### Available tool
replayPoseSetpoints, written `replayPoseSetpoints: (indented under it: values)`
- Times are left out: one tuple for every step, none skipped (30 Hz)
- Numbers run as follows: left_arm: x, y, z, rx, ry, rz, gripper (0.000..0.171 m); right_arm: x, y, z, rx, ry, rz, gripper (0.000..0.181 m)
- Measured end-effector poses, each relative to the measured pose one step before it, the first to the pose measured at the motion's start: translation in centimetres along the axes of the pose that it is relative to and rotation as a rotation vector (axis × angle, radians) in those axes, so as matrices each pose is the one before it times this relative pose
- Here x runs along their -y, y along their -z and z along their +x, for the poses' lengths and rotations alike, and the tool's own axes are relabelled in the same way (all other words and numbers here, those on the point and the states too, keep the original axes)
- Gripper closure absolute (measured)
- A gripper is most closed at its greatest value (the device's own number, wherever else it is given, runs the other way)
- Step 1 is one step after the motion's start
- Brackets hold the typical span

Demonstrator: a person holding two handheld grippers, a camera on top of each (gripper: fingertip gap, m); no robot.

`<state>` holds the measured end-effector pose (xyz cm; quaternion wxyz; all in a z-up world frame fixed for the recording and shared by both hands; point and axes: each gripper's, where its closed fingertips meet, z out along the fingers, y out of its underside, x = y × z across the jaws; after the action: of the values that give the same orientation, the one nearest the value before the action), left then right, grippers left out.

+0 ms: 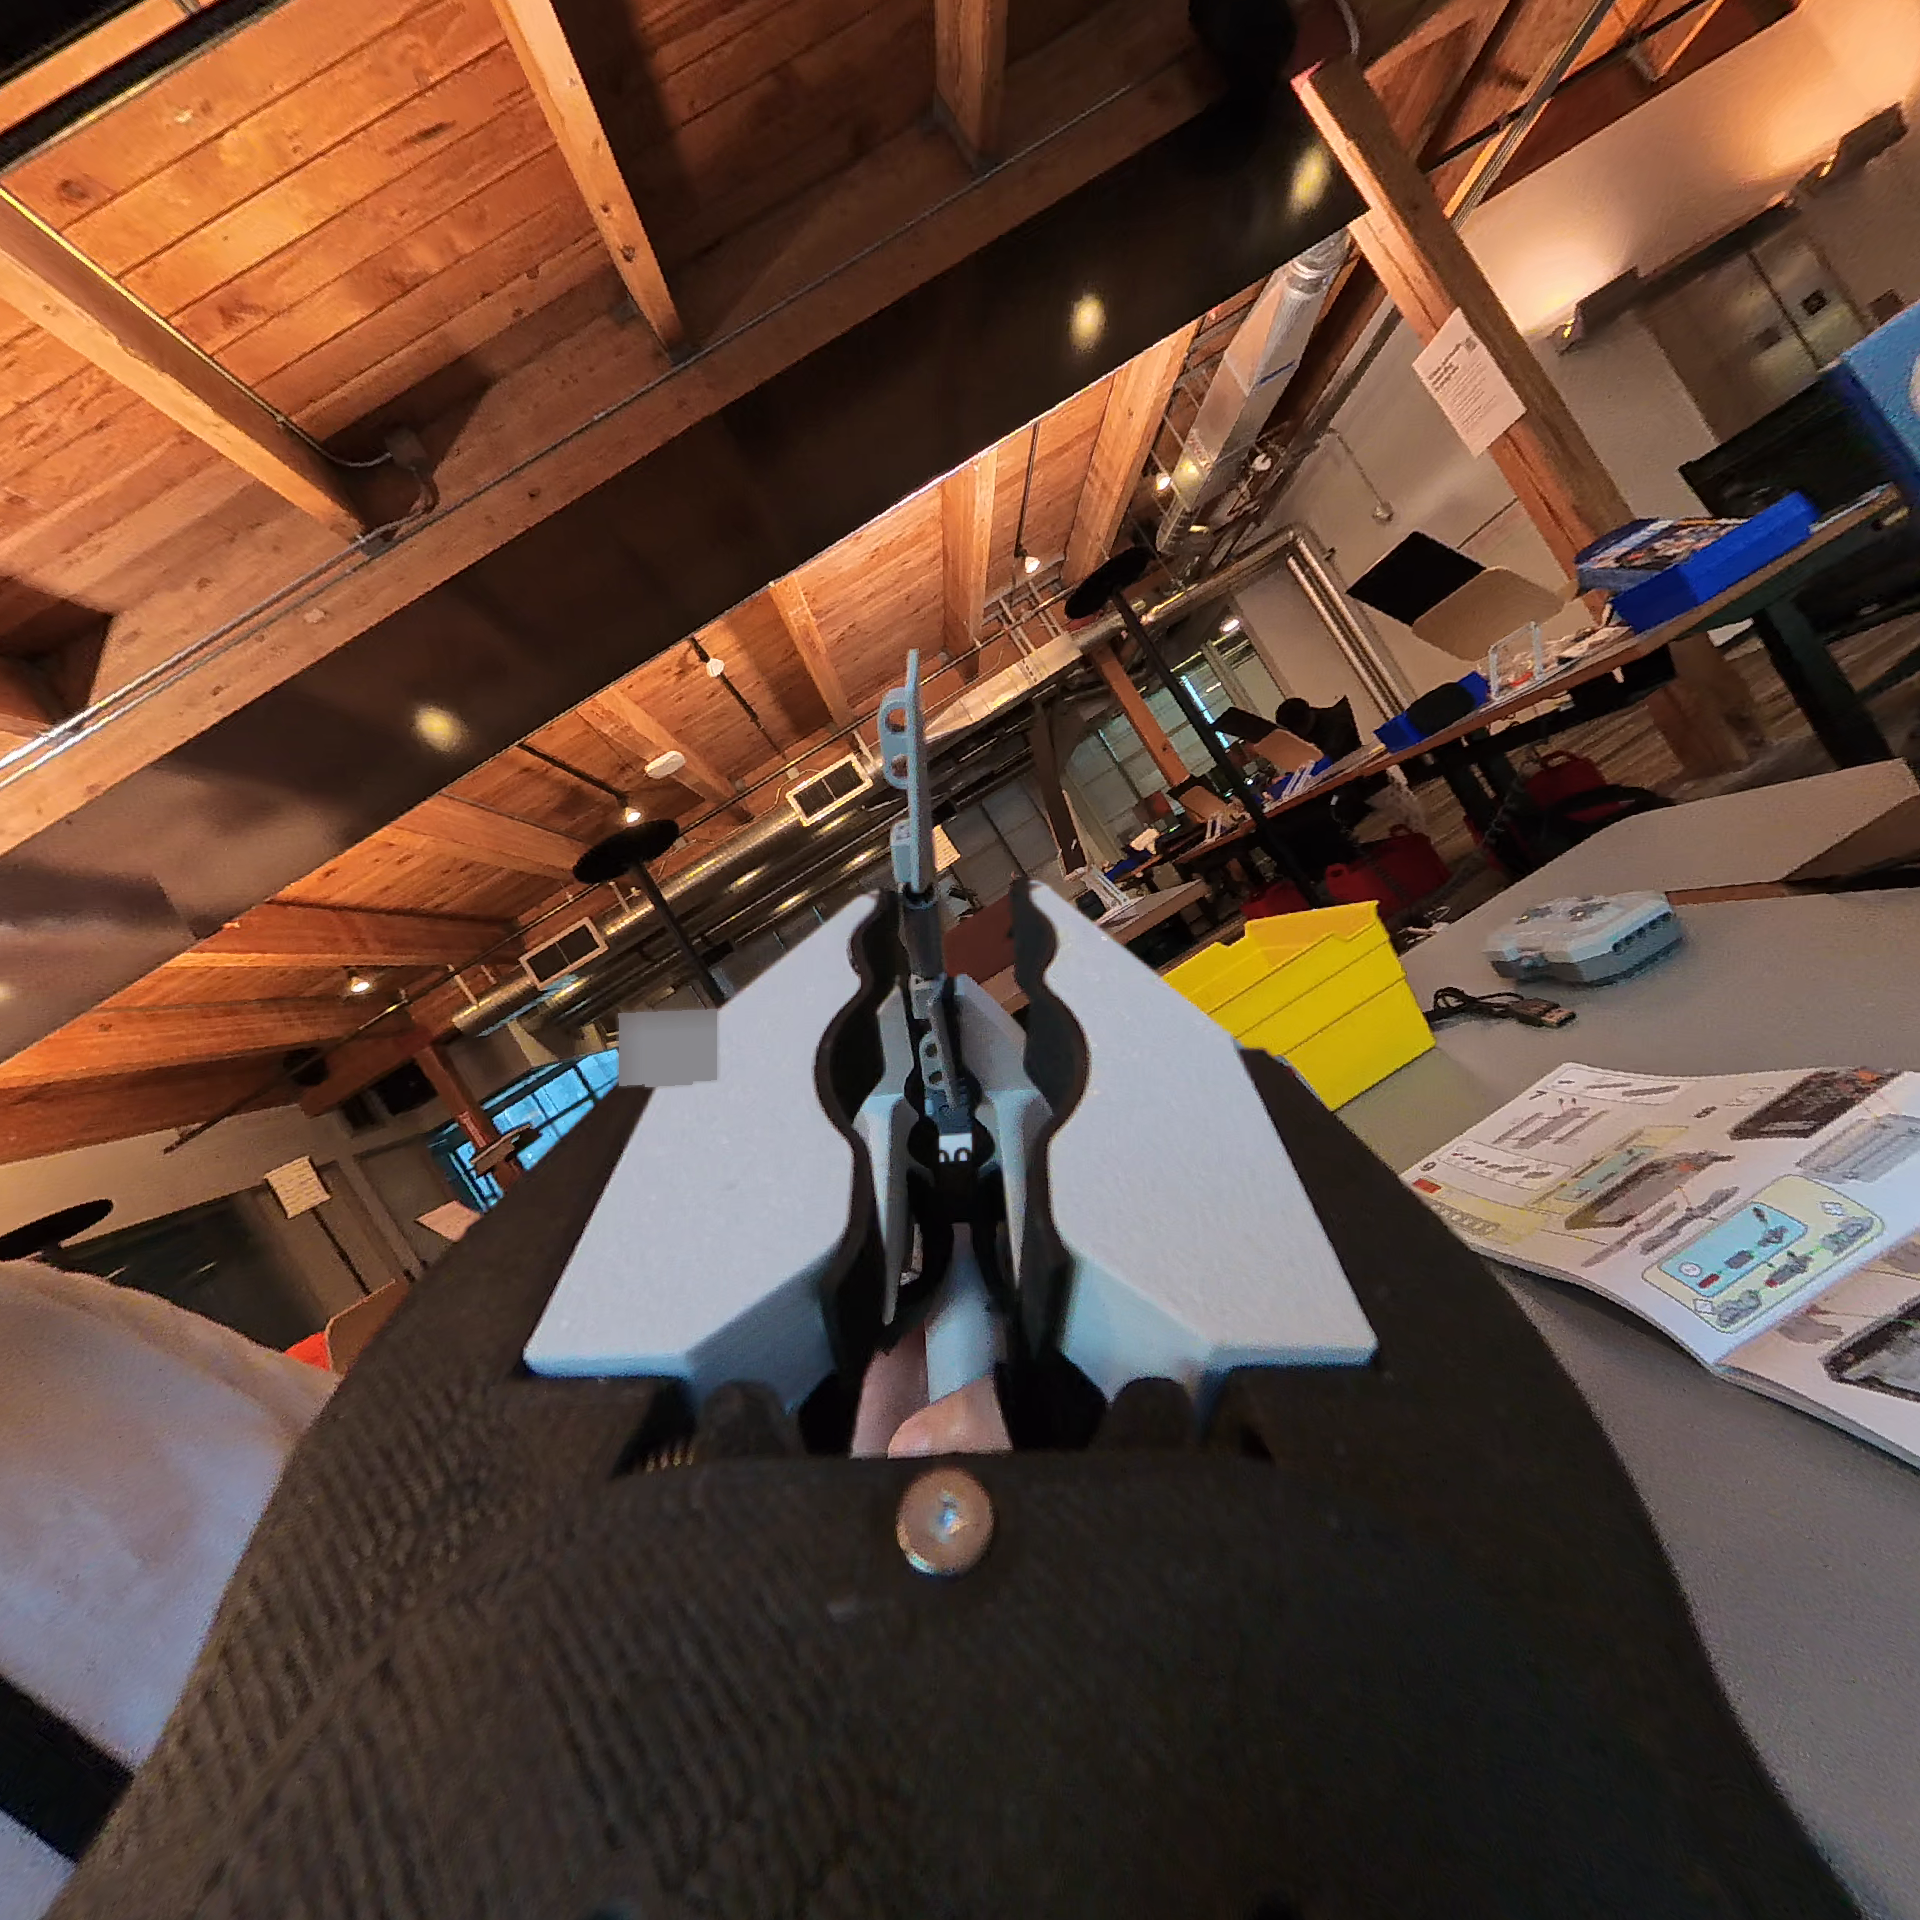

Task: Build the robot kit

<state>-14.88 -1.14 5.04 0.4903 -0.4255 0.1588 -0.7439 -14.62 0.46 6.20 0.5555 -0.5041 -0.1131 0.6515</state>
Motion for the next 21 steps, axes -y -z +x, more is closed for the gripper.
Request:
replayPoseSetpoints:
  values:
    - [-0.145, 0.056, -0.268, 0.0119, 0.007, -0.00223, 0.167, -0.298, -0.055, -0.186, 0.0174, -0.0003, -0.0132, 0.172]
    - [-0.054, 0.067, -0.093, 0.0, 0.0064, 0.00371, 0.167, -0.151, -0.018, -0.048, 0.0093, -0.006, -0.0079, 0.176]
    - [-0.132, 0.019, -0.05, -0.0068, 0.0162, -0.00572, 0.167, -0.033, 0.005, 0.116, 0.0004, -0.008, -0.003, 0.176]
    - [-0.218, 0.036, 0.006, -0.0099, 0.0242, -0.01793, 0.167, -0.07, -0.021, -0.006, 0.0092, -0.0077, -0.0086, 0.176]
    - [-0.121, 0.129, -0.045, 0.0029, 0.0181, -0.01926, 0.162, 0.005, 0.031, 0.097, 0.0012, -0.001, -0.0133, 0.176]
    - [0.093, 0.252, -0.112, 0.0201, -0.0015, -0.01137, 0.141, 0.562, 0.259, 0.358, -0.0232, 0.0134, 0.0059, 0.176]
    - [0.155, 0.501, -0.114, 0.0368, -0.0267, -0.01383, 0.13, 1.088, 0.536, 0.525, -0.0364, 0.0275, 0.015, 0.176]
    - [0.121, 0.686, 0.142, 0.0344, -0.0576, -0.01855, 0.13, 1.325, 0.744, 0.73, -0.0458, 0.0388, 0.0055, 0.177]
    - [-0.039, 0.771, 0.186, 0.0369, -0.0752, -0.03183, 0.131, 1.277, 0.892, 1.06, -0.0607, 0.0606, -0.009, 0.176]
    - [-0.158, 0.822, 0.181, 0.0375, -0.0763, -0.03941, 0.131, 0.998, 0.969, 1.626, -0.0849, 0.0761, -0.0231, 0.176]
    - [-0.138, 0.822, 0.095, 0.0381, -0.0715, -0.03254, 0.132, 0.503, 0.9, 1.979, -0.0941, 0.0577, -0.0377, 0.176]
    - [-0.118, 0.793, 0.053, 0.0354, -0.0672, -0.02207, 0.133, 0.245, 0.675, 1.506, -0.0605, 0.0247, -0.0323, 0.176]
    - [-0.146, 0.726, -0.088, 0.0359, -0.0589, -0.01644, 0.134, 0.149, 0.405, 0.731, -0.0234, 0.0077, -0.0197, 0.176]
    - [-0.208, 0.63, -0.267, 0.0366, -0.0467, -0.01544, 0.134, 0.006, 0.16, 0.245, -0.0088, 0.0063, -0.0159, 0.176]
    - [-0.271, 0.537, -0.37, 0.0345, -0.0325, -0.01441, 0.135, -0.085, -0.044, 0.126, -0.012, 0.0178, -0.0119, 0.176]
    - [-0.187, 0.446, -0.391, 0.0281, -0.0142, -0.0083, 0.135, -0.15, -0.23, -0.029, -0.006, 0.0197, -0.0084, 0.176]
    - [-0.099, 0.35, -0.305, 0.0174, 0.0008, -0.00543, 0.135, -0.253, -0.38, -0.12, 0.0021, 0.008, -0.0101, 0.176]
    - [-0.064, 0.254, -0.22, 0.0078, 0.0045, -0.00818, 0.135, -0.383, -0.496, -0.167, 0.0111, -0.0043, -0.0157, 0.176]
    - [-0.069, 0.189, -0.233, 0.008, -0.0024, -0.01164, 0.136, -0.514, -0.534, -0.137, 0.0164, -0.0135, -0.021, 0.176]
    - [-0.097, 0.16, -0.287, 0.0144, -0.0167, -0.01217, 0.136, -0.622, -0.522, 0.047, 0.0145, -0.0188, -0.0261, 0.176]
    - [-0.106, 0.136, -0.304, 0.0192, -0.0273, -0.00854, 0.137, -0.851, -0.471, 0.254, 0.0117, -0.0295, -0.0411, 0.176]
